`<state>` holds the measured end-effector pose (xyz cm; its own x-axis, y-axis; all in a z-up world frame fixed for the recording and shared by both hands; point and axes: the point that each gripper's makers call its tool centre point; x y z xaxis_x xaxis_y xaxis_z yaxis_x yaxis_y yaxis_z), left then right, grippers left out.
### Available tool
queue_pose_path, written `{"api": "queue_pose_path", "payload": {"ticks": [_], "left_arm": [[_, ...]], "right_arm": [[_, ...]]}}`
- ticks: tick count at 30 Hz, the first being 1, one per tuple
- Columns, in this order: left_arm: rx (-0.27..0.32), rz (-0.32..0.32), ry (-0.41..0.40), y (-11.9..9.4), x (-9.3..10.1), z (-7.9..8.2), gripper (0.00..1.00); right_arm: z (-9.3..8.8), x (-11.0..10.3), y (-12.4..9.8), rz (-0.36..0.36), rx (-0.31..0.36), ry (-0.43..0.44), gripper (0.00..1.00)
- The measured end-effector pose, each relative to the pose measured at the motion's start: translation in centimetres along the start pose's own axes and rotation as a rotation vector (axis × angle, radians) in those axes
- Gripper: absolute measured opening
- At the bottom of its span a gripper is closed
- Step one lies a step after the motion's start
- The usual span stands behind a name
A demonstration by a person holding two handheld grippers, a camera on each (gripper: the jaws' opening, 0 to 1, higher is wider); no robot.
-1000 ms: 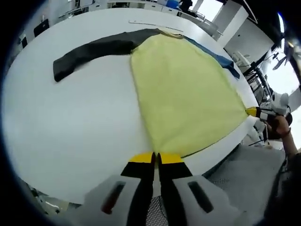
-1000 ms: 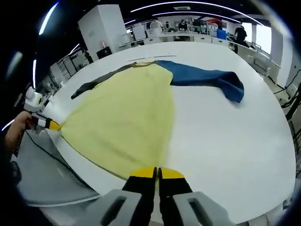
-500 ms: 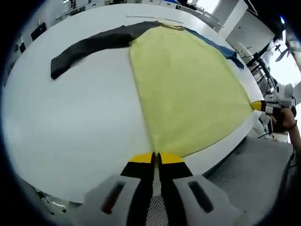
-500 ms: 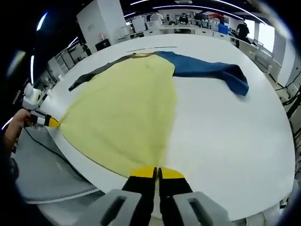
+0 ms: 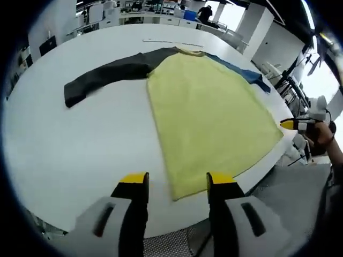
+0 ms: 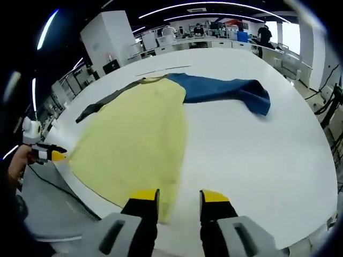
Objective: Fold the garment on the visible template until the final outline fits inside the template.
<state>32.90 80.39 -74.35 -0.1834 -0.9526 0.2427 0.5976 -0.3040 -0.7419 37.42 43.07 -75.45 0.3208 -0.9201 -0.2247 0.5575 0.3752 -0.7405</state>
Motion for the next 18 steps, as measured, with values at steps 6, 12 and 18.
{"api": "queue_pose_path", "payload": {"ticks": [6,12,18], "left_arm": [[0.063,0.001,0.039,-0.3,0.3,1.2,0.67],[0.107,-0.009,0.04,-0.4,0.5,2.0,0.79],[0.134,-0.017,0.039,-0.5,0.7,2.6,0.85]], "right_arm": [[1.5,0.2,0.1,0.001,0.041,-0.004,0.46],[3.9,2.1,0.6,-0.029,0.096,0.019,0.52],[6.2,5.0,1.3,-0.061,0.148,0.062,0.53]]}}
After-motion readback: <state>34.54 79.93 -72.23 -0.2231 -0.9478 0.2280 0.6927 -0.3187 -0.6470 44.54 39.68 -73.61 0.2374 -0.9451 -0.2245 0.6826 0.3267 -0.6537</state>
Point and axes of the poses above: the point that each gripper's makers call its tool centre point, and the gripper's own axes: y roughly forward along the fingers, x roughly to its right, z roughly out of its top, and after that the axes turned 2 degrees about x, right-handed
